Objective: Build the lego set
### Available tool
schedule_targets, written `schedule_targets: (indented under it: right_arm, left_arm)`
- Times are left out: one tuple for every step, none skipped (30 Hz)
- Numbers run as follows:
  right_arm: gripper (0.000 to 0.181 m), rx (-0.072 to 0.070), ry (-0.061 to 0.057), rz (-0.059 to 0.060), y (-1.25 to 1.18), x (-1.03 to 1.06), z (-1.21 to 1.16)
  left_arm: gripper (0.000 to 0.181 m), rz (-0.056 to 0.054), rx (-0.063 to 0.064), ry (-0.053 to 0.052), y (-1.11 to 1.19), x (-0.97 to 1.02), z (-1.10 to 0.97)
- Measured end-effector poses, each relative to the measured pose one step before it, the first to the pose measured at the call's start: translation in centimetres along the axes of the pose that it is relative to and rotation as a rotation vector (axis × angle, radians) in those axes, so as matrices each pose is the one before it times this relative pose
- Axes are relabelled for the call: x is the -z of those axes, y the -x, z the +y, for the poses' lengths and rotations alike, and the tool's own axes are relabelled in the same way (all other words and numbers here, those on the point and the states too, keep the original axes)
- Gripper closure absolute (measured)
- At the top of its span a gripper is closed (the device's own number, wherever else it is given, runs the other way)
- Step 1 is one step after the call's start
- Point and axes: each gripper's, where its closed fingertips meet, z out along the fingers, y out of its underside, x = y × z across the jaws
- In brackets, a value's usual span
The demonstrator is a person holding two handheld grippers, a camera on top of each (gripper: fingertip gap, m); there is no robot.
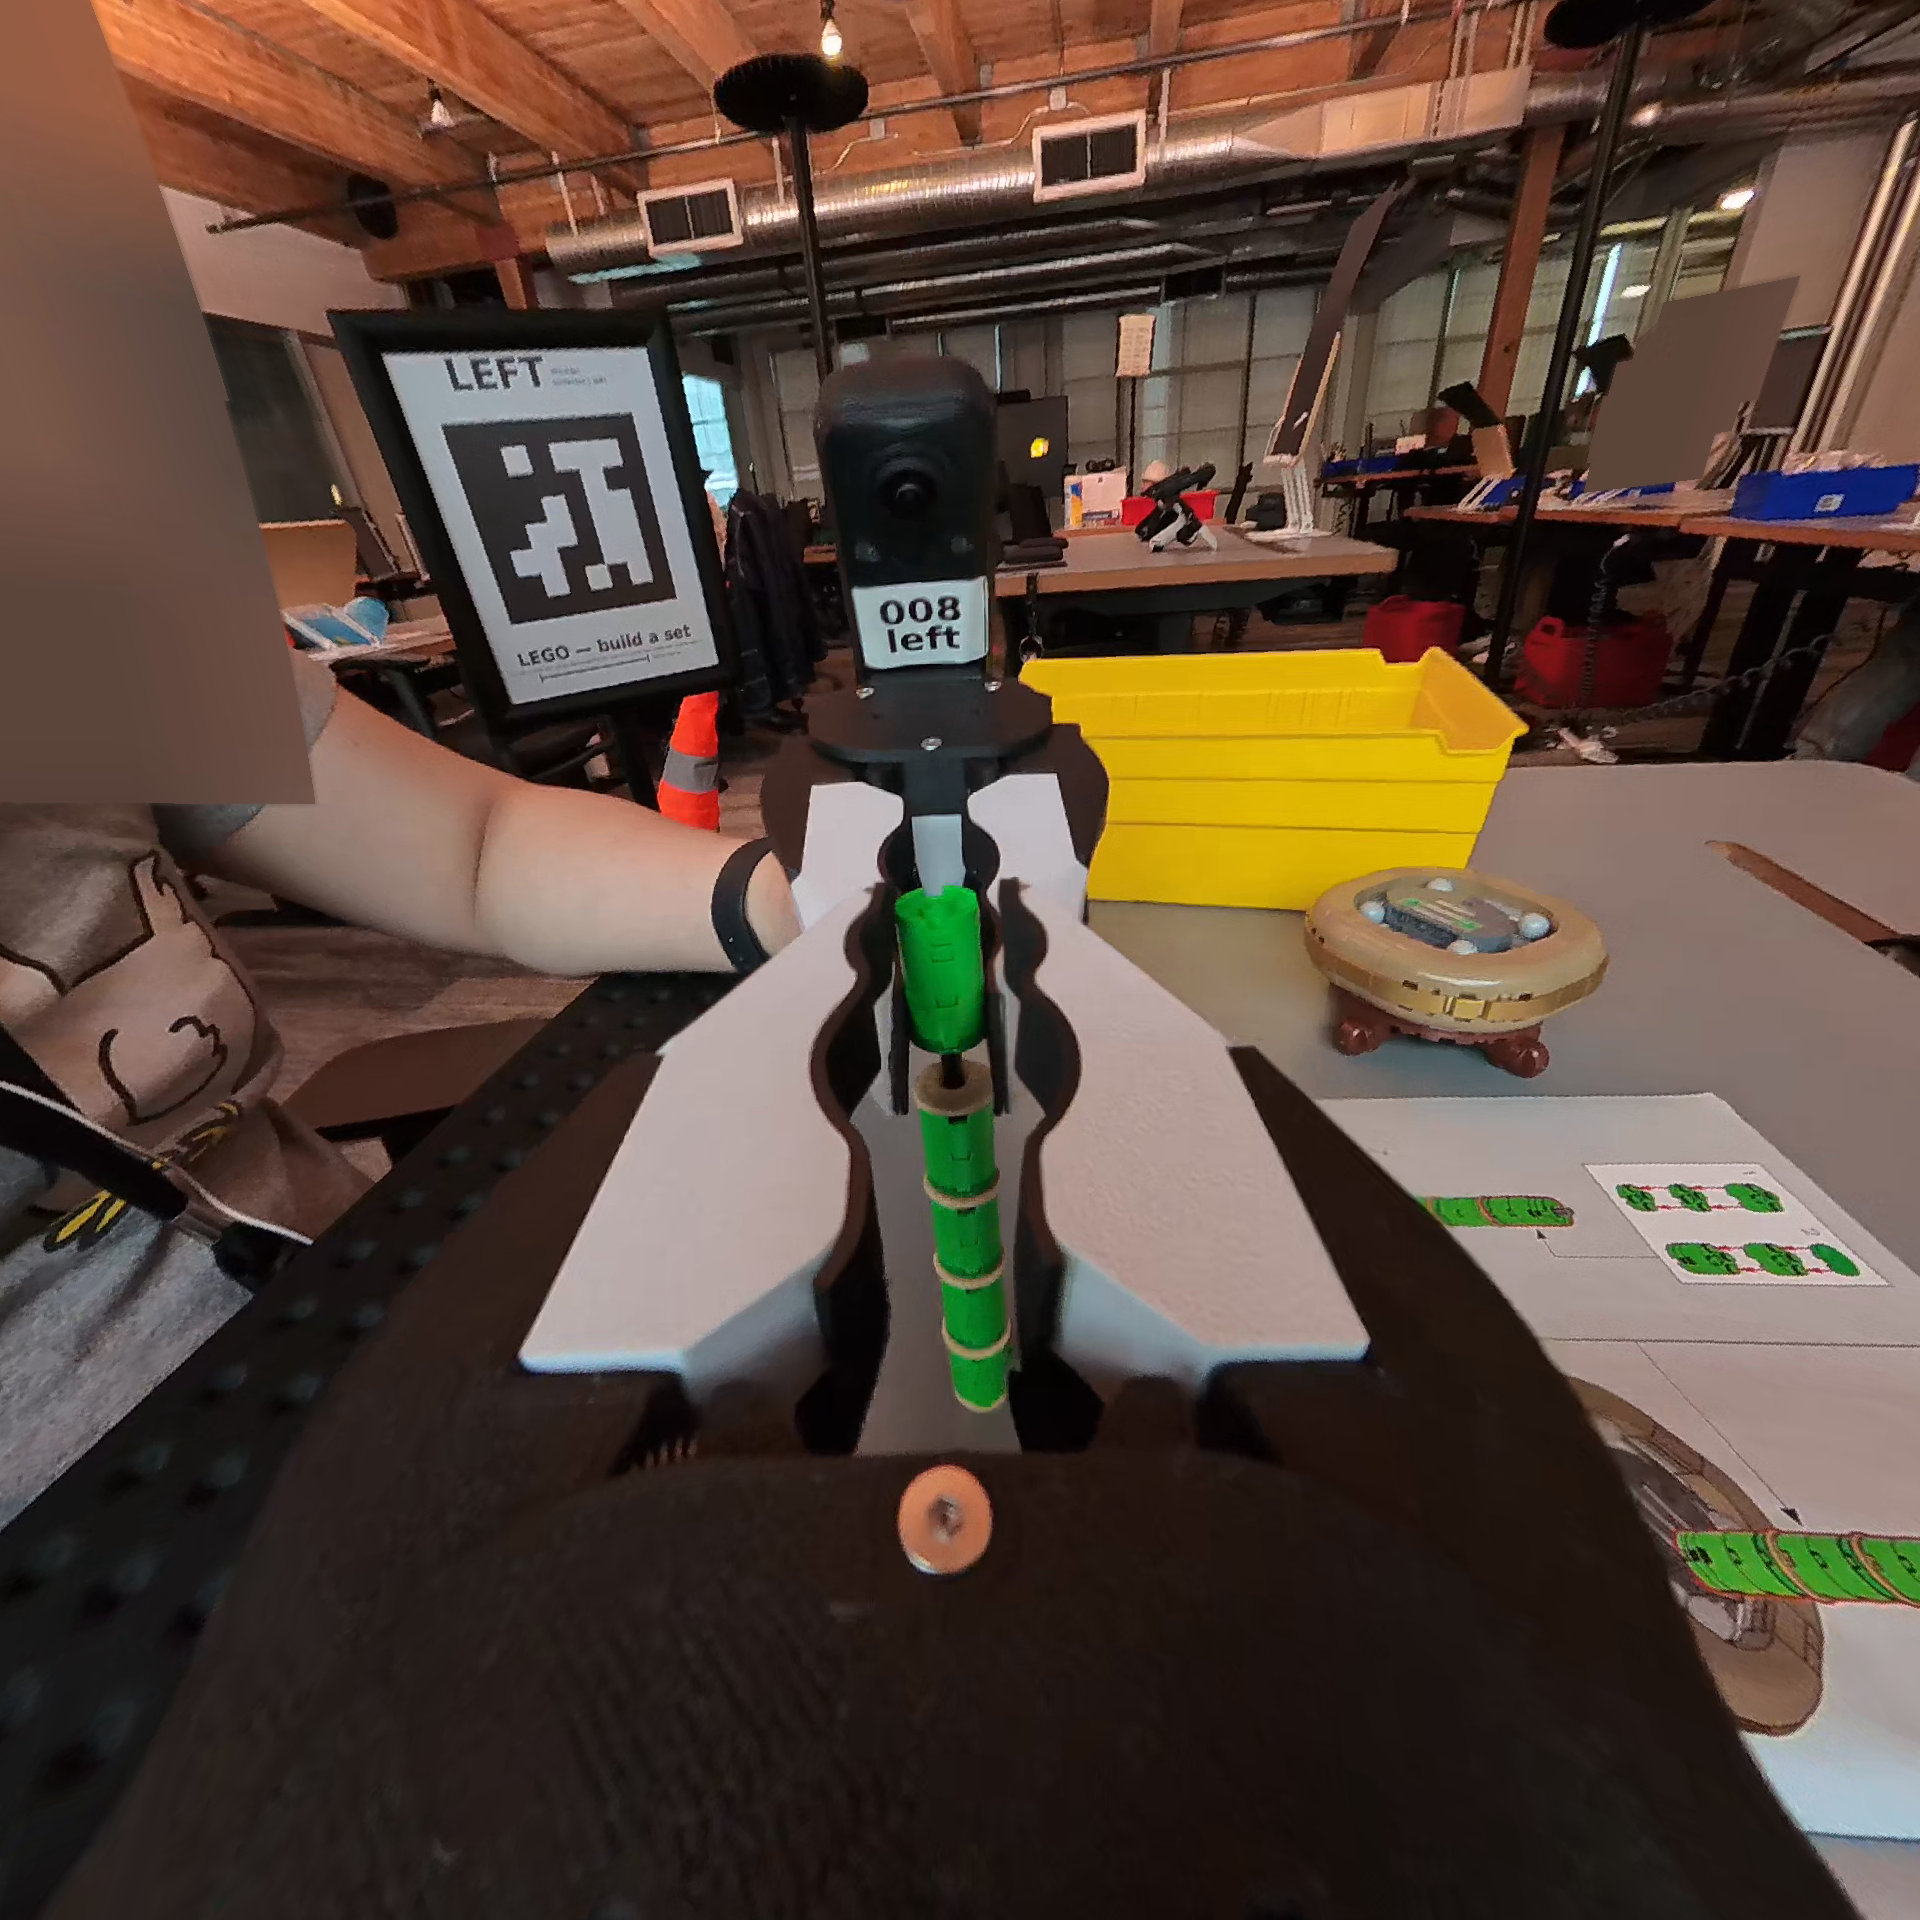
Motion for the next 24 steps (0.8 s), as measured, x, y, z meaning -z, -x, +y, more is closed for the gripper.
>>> schedule_targets:
  right_arm:
    - [0.162,-0.002,0.0171,-0.0045,0.031,0.012,0.162]
    - [0.162,0.0024,0.0117,0.0013,0.002,0.016,0.119]
    - [0.167,0.004,0.0108,-0.0134,0.279,0.011,0.062]
    - [0.167,0.0029,0.0163,0.0027,0.062,0.006,0.048]
    - [0.167,0.0201,0.0165,0.0211,-0.147,0.035,-0.014]
    - [0.167,0.0246,0.0147,0.0164,-0.061,0.024,0.016]
    - [0.167,0.0082,0.013,-0.0073,0.207,-0.019,0.043]
    - [0.167,-0.0056,0.0068,-0.0087,0.165,-0.03,0.031]
    - [0.167,-0.0064,0.0005,-0.0025,0.05,0.006,0.006]
    - [0.167,-0.0089,-0.0029,-0.003,0.018,0.038,-0.001]
    - [0.167,-0.0116,-0.0031,-0.0068,0.059,0.03,0.004]
    - [0.167,-0.0127,-0.0035,-0.003,-0.016,0.021,-0.016]
    - [0.167,-0.013,-0.0025,-0.0051,0.003,0.011,-0.015]
    - [0.166,-0.0086,-0.0024,-0.0024,-0.019,-0.014,-0.012]
    - [0.166,-0.003,-0.0007,0.0029,-0.064,-0.03,0.006]
    - [0.166,-0.0013,0.0023,0.0024,-0.04,-0.042,0.009]
    - [0.166,-0.0004,0.0038,0.0004,-0.008,-0.042,0.021]
    - [0.166,0.001,0.0057,0.0001,-0.003,-0.03,0.047]
    - [0.166,-0.0003,0.0016,0.0013,-0.006,-0.019,-0.009]
    - [0.166,-0.0009,0.0004,0.0017,-0.007,0.002,0.006]
    - [0.166,-0.0046,0.0003,-0.0008,0.006,0.017,0.001]
    - [0.166,-0.005,0.0027,-0.0027,0.035,0.034,0.024]
    - [0.166,0.0051,0.007,0.0018,-0.023,0.068,0.031]
    - [0.166,0.0103,0.0082,0.006,-0.065,0.073,0.022]
  left_arm:
    - [0.166,-0.0011,-0.0019,0.0006,-0.009,0.019,0.012]
    - [0.166,0.0001,0.0009,-0.0012,-0.028,-0.01,0.004]
    - [0.166,0.0006,0.0039,-0.0015,-0.016,-0.016,-0.013]
    - [0.165,0.0072,0.0036,-0.0002,-0.099,-0.028,0.012]
    - [0.165,-0.0008,0.0053,-0.0008,0.012,-0.019,-0.026]
    - [0.162,0.0019,0.0061,-0.0022,-0.043,-0.023,-0.065]
    - [0.158,0.0116,0.0075,-0.0052,-0.232,-0.038,-0.155]
    - [0.158,0.005,0.0041,-0.0115,-0.171,-0.032,-0.25]
    - [0.159,-0.006,-0.0011,-0.0124,-0.016,-0.007,-0.244]
    - [0.16,-0.0063,-0.006,-0.0038,0.006,-0.012,-0.094]
    - [0.164,-0.0131,-0.009,0.0059,0.134,-0.028,0.056]
    - [0.165,-0.0074,-0.0124,0.003,0.04,-0.021,0.009]
    - [0.165,-0.0032,-0.0062,0.0033,0.019,-0.023,0.019]
    - [0.165,0.0005,-0.0019,0.0018,0.004,0.004,0.013]
    - [0.165,0.0004,0.0001,-0.0004,0.029,0.02,0.008]
    - [0.165,-0.0009,0.0013,-0.0017,0.051,0.027,0.003]
    - [0.165,0.0024,0.0021,-0.0018,0.011,0.032,0.012]
    - [0.165,0.0011,0.0015,-0.0018,0.0,0.01,-0.001]
    - [0.165,0.0015,0.0006,-0.0003,-0.015,-0.005,0.005]
    - [0.165,-0.0003,-0.0005,0.0005,0.018,0.002,0.007]
    - [0.165,0.0006,-0.0004,0.0006,-0.009,-0.015,0.005]
    - [0.165,0.0017,0.0006,0.0012,-0.024,-0.032,0.01]
    - [0.165,-0.0007,-0.0014,0.0003,-0.008,-0.044,-0.003]
    - [0.165,-0.0053,-0.0009,-0.0012,0.053,-0.058,-0.005]
